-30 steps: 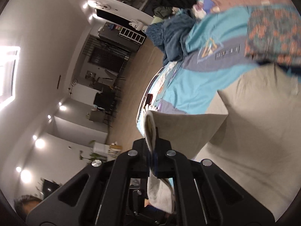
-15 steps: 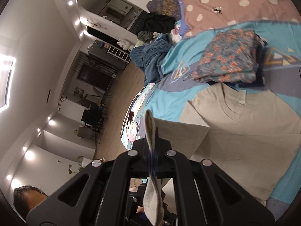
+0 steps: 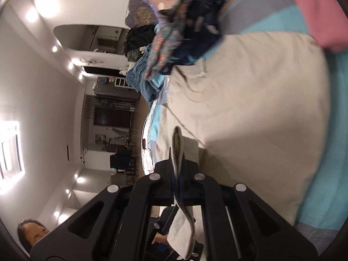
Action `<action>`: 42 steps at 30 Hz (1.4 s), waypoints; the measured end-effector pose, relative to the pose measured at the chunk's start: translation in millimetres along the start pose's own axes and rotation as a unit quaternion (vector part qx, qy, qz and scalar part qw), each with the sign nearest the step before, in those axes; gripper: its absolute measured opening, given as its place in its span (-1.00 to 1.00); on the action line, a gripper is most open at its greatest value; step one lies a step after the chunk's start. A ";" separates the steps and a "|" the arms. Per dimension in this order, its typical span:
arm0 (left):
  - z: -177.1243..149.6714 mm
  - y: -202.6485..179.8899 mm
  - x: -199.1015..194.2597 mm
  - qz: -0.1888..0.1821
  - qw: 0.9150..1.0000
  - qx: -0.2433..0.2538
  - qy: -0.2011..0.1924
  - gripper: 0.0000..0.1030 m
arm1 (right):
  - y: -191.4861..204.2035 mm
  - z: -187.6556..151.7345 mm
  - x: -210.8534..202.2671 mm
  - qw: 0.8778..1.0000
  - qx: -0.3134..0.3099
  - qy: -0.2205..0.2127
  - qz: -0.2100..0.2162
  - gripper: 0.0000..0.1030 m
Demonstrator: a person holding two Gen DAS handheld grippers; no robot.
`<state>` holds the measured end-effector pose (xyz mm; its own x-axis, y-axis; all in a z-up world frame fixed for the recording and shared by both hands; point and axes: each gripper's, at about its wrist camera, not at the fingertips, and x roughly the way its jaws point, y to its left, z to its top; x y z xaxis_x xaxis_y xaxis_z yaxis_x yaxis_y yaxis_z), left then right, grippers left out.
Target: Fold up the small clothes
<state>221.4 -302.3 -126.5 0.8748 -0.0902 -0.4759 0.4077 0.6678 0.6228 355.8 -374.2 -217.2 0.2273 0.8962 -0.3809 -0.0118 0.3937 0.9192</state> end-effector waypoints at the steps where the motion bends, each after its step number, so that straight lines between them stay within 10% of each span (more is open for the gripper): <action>1: -2.6 -1.0 -2.6 -0.023 1.000 0.004 0.007 -0.62 | -10.8 -3.9 -3.5 1.000 0.011 -0.006 -0.001 -0.90; 8: -13.6 21.3 -47.3 -0.060 0.997 -0.032 -0.035 -0.49 | -18.6 -18.6 -14.1 0.999 0.029 -0.035 0.018 -0.91; 16: -62.1 107.2 -97.1 -0.014 0.988 -0.142 -0.056 -0.13 | 140.7 8.0 28.7 0.992 -0.128 -0.003 0.003 -0.92; 25: -165.4 262.6 -83.7 0.131 0.928 -0.348 0.005 0.14 | 221.9 3.1 41.0 0.975 -0.220 0.000 -0.028 -0.91; 34: -204.1 297.4 31.9 -0.081 0.913 -0.396 0.051 0.16 | 55.5 1.6 18.8 0.997 -0.025 -0.015 -0.065 -0.90; 38: -216.0 295.5 83.3 -0.188 0.880 -0.431 0.065 0.16 | 39.1 -5.8 18.1 0.998 0.010 -0.018 -0.059 -0.90; 42: -238.9 296.9 118.7 -0.200 0.844 -0.488 0.095 0.16 | 117.6 0.0 30.9 0.996 -0.071 -0.016 -0.044 -0.90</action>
<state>383.7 61.7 -146.5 0.6219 -0.3947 -0.6763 0.1693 0.9110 -0.3760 361.4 -300.2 -120.8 0.2642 0.8505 -0.4547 -0.1271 0.4981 0.8578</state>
